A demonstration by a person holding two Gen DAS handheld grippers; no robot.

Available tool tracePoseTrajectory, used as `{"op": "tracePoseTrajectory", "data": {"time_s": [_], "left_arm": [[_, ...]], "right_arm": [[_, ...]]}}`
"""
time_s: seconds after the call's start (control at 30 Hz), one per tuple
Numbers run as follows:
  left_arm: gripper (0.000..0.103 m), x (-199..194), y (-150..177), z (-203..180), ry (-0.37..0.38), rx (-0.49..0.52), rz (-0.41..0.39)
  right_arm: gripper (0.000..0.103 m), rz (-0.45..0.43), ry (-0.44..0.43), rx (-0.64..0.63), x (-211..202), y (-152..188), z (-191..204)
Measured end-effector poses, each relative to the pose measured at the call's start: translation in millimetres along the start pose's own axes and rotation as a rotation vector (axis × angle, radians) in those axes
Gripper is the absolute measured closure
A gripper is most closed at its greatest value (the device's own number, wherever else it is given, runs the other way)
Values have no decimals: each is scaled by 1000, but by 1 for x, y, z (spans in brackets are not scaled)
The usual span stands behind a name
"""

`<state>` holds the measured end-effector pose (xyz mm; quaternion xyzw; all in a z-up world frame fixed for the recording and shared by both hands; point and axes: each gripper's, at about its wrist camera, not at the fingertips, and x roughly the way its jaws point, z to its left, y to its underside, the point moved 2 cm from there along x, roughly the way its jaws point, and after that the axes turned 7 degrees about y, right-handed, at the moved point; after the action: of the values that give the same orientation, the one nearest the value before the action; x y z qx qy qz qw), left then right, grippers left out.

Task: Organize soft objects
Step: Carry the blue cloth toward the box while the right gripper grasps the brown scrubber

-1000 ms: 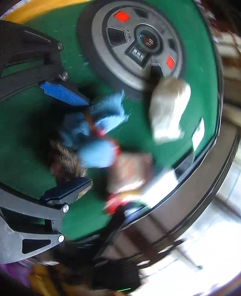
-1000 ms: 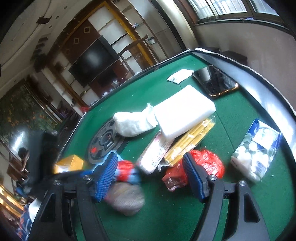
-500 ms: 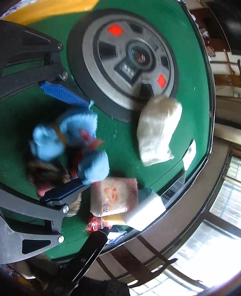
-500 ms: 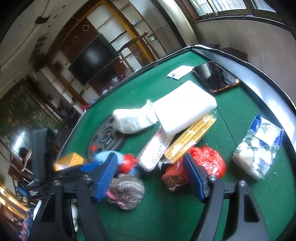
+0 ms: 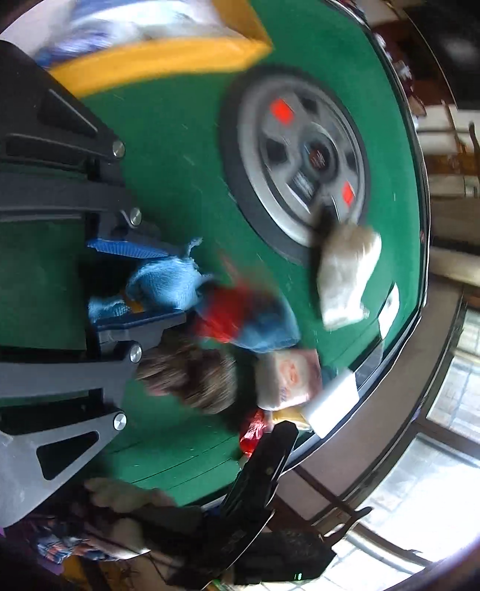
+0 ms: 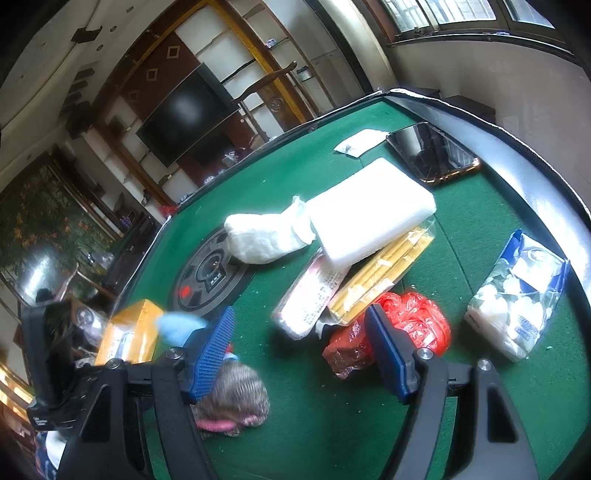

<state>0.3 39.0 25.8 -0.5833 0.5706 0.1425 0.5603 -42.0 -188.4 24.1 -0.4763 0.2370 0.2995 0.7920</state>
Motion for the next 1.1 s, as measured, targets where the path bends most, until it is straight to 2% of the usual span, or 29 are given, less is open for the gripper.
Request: {"op": "tracePoseTrajectory", "data": {"time_s": [0.07, 0.13, 0.2, 0.23, 0.27, 0.4, 0.43, 0.47, 0.5, 0.53, 0.57, 0.63, 0.7, 0.77, 0.93, 1.0, 1.1], "left_arm": [[79, -8, 12, 7, -50, -24, -18], [78, -6, 15, 9, -53, -49, -41], [60, -3, 14, 11, -55, -82, -57], [42, 1, 13, 10, -65, -88, -61], [31, 6, 12, 8, -80, -89, -63], [27, 34, 7, -5, -92, -76, -53], [37, 37, 8, -12, -121, -43, -69], [60, 39, 10, -19, -124, -14, -71], [77, 38, 11, -23, -95, -6, -68], [80, 37, 12, -25, -45, -21, -57], [80, 33, 12, -26, -27, -35, -65], [79, 19, 15, -28, -34, -20, -108], [79, 3, 20, -23, -11, -48, -143], [79, -17, 29, -19, -25, -61, -183], [79, -78, 62, -2, -62, -110, -271], [79, -95, 72, 9, -98, -123, -298], [79, -124, 93, 40, -181, -176, -323]], "right_arm": [[35, 10, -9, -16, 2, 2, 4], [34, 19, -15, -43, 3, 4, 9], [34, 25, -7, -74, 5, 7, 15], [34, 26, -1, -83, 6, 8, 17], [34, 26, 7, -95, 7, 10, 19], [34, 16, 27, -116, 7, 11, 22], [34, 17, 30, -117, 8, 12, 22], [34, 20, 33, -117, 9, 12, 22], [34, 22, 31, -116, 9, 13, 22], [34, 26, 27, -113, 9, 13, 21], [34, 28, 26, -111, 10, 13, 21], [34, 30, 23, -110, 10, 13, 21], [34, 29, 26, -114, 10, 14, 22], [34, 38, 20, -119, 9, 17, 25], [34, 135, 13, -157, 14, 38, 48], [34, 159, 24, -185, 18, 45, 61], [34, 157, 87, -228, 27, 46, 76]]}}
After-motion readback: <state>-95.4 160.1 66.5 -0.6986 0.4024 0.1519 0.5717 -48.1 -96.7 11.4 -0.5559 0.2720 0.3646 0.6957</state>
